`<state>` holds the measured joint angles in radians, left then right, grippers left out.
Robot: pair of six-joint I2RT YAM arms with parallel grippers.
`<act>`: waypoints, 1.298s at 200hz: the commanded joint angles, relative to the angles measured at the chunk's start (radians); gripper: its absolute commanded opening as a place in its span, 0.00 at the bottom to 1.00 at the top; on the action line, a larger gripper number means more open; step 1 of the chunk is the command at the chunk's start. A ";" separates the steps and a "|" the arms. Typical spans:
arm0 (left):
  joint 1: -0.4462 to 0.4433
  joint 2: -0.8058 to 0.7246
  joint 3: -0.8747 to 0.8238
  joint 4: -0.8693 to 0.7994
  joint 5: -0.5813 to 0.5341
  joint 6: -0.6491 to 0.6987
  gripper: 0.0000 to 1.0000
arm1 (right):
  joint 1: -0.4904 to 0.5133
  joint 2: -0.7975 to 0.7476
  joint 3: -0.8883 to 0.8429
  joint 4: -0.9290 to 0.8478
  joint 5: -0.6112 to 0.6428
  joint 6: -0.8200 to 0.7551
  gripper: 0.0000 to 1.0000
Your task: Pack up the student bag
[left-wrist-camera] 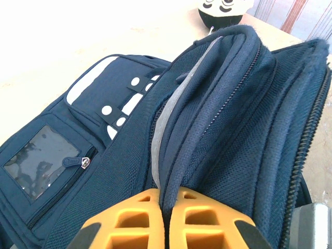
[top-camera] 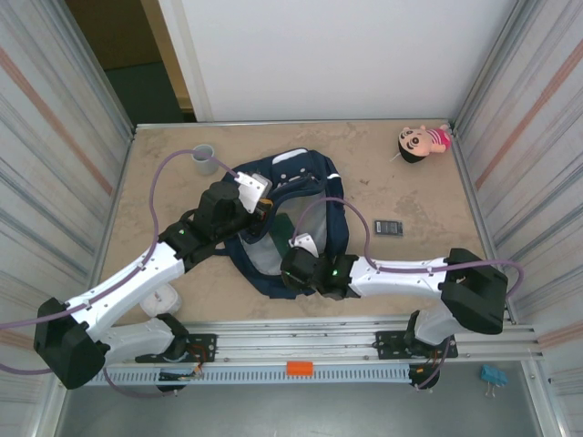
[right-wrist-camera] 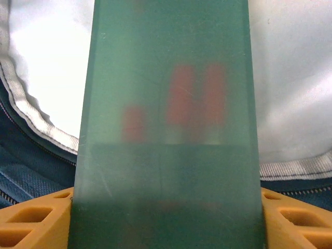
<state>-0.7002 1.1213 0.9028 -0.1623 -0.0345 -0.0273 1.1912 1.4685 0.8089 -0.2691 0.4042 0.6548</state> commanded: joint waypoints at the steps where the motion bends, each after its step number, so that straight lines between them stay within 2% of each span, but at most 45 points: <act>1: 0.008 -0.063 0.020 0.093 0.011 -0.026 0.00 | 0.005 -0.027 -0.030 0.203 0.098 -0.071 0.59; 29: 0.008 -0.063 0.039 0.093 0.034 -0.026 0.00 | -0.021 0.034 -0.013 0.332 0.142 -0.125 0.57; 85: 0.008 -0.087 0.059 0.117 0.082 -0.025 0.00 | -0.133 0.225 0.111 0.451 0.088 -0.166 0.60; 124: 0.010 -0.092 0.069 0.119 0.097 -0.021 0.00 | -0.200 0.331 0.194 0.508 0.030 -0.187 0.67; 152: 0.013 -0.095 0.068 0.126 0.093 -0.021 0.00 | -0.233 0.375 0.210 0.576 -0.007 -0.195 0.77; 188: 0.018 -0.096 0.064 0.113 0.064 -0.018 0.00 | -0.231 0.294 0.126 0.591 -0.039 -0.180 0.84; 221: 0.019 -0.091 0.050 0.116 0.055 -0.024 0.00 | -0.200 0.154 -0.015 0.589 -0.090 -0.071 0.86; 238: 0.020 -0.090 0.045 0.115 0.055 -0.030 0.00 | -0.166 0.095 -0.063 0.551 -0.063 -0.013 0.83; 259: 0.019 -0.091 0.039 0.118 0.055 -0.033 0.00 | -0.136 0.061 -0.097 0.520 -0.045 0.037 0.73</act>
<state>-0.6827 1.0935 0.9073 -0.1612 0.0143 -0.0357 1.0229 1.5768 0.7460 0.2890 0.3424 0.5949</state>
